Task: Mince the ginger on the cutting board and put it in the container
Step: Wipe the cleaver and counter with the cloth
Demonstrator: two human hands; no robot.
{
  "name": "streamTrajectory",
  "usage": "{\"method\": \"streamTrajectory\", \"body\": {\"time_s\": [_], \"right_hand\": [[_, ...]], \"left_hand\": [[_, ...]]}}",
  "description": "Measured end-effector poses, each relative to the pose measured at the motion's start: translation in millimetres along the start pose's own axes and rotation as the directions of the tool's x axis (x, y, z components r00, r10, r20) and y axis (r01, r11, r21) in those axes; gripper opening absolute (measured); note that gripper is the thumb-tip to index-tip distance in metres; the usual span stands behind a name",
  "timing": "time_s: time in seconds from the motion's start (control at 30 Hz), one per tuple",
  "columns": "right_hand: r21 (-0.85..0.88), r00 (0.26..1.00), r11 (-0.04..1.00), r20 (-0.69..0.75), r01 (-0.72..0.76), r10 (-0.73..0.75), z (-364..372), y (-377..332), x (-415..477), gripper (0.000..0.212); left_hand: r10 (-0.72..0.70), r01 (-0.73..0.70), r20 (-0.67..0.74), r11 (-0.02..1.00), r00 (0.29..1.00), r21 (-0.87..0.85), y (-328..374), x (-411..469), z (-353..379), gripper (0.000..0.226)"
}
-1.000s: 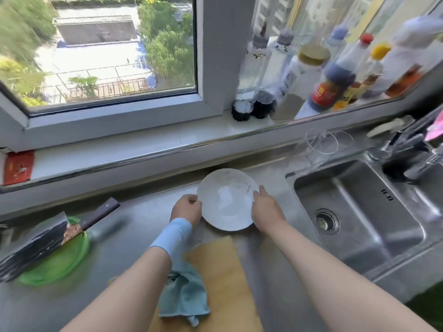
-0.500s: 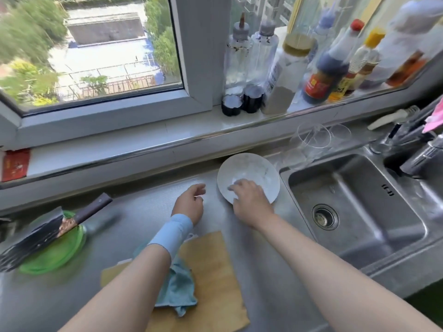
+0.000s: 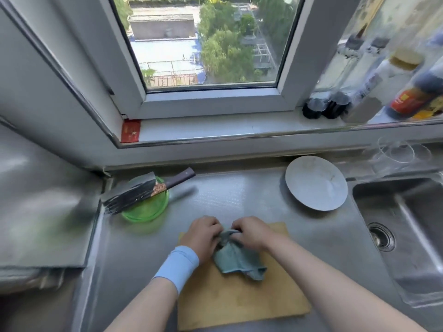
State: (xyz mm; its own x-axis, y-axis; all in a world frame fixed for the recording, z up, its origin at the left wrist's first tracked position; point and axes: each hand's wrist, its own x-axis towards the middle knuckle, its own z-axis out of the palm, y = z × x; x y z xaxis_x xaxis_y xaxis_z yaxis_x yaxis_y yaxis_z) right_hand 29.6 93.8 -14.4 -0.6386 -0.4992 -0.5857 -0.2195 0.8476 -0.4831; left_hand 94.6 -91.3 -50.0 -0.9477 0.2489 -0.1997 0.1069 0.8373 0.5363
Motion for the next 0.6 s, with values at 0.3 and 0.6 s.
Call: {"method": "streamTrajectory", "body": {"time_s": [0.3,0.6], "right_hand": [[-0.021,0.946,0.998,-0.317,0.06,-0.063,-41,-72,42,0.041],[-0.208,0.958,0.966,-0.207,0.153,-0.197,41,-83,81,0.036]], "left_hand": [[-0.451,0.397,-0.2,0.88,0.87,-0.261,-31,-9,-54,0.013],[-0.361,0.352,-0.193,0.933,0.912,-0.081,-72,-28,-18,0.019]]}}
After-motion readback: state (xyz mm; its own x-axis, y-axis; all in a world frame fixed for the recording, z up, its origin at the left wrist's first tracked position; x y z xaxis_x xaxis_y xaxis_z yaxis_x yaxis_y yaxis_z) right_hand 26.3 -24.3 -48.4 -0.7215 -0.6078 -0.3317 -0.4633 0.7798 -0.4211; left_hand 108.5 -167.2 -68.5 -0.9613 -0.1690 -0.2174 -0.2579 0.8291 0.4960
